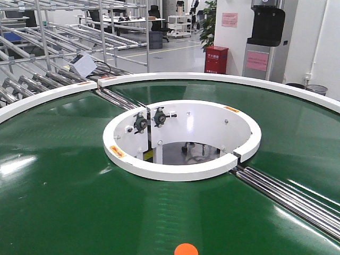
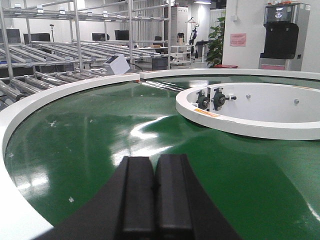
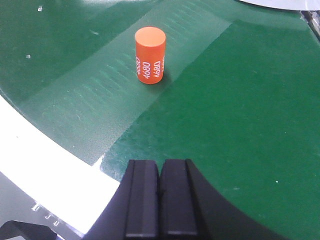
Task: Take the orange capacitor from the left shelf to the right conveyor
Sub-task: 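Raise and withdraw the right gripper from the cylinder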
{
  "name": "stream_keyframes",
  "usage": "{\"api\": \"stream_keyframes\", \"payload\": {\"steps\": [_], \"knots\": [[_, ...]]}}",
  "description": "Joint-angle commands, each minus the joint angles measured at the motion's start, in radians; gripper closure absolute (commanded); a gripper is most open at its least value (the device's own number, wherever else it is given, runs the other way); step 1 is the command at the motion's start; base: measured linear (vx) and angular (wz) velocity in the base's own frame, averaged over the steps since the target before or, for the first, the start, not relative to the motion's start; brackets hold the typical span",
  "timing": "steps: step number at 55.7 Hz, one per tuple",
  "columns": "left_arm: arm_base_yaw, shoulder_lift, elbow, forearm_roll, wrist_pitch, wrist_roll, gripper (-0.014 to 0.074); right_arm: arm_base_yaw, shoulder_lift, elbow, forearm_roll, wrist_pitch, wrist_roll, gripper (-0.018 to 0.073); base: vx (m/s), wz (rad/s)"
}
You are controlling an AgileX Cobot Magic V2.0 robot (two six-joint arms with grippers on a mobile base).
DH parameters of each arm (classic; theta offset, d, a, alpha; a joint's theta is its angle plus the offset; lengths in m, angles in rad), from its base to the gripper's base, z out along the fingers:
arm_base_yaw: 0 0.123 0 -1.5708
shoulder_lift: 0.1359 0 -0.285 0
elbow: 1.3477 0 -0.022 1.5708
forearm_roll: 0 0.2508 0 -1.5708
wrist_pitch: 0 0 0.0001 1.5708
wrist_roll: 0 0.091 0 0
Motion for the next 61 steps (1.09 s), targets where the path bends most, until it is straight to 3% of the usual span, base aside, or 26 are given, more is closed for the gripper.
{"api": "stream_keyframes", "payload": {"steps": [1, 30, 34, 47, 51, 61], "knots": [[-0.006, -0.011, 0.032, -0.005, -0.082, 0.002, 0.0603, -0.004, 0.007, -0.028, -0.004, -0.062, -0.011, 0.0571, 0.0, 0.0], [-0.006, -0.011, 0.032, -0.005, -0.082, 0.002, 0.0603, -0.01, -0.008, -0.022, -0.014, -0.066, -0.013, 0.0571, 0.0, 0.0], [-0.006, -0.011, 0.032, -0.005, -0.082, 0.002, 0.0603, -0.069, -0.048, 0.008, -0.014, -0.134, -0.01, 0.0571, 0.0, 0.0], [-0.006, -0.011, 0.032, -0.005, -0.082, 0.002, 0.0603, -0.403, -0.255, 0.26, -0.007, -0.543, -0.01, 0.0571, 0.0, 0.0], [-0.006, -0.011, 0.032, -0.005, -0.082, 0.002, 0.0603, -0.454, -0.303, 0.335, -0.006, -0.635, -0.01, 0.0571, 0.0, 0.0], [-0.006, -0.011, 0.032, -0.005, -0.082, 0.002, 0.0603, -0.473, -0.39, 0.486, -0.006, -0.794, -0.01, 0.0571, 0.0, 0.0]]}}
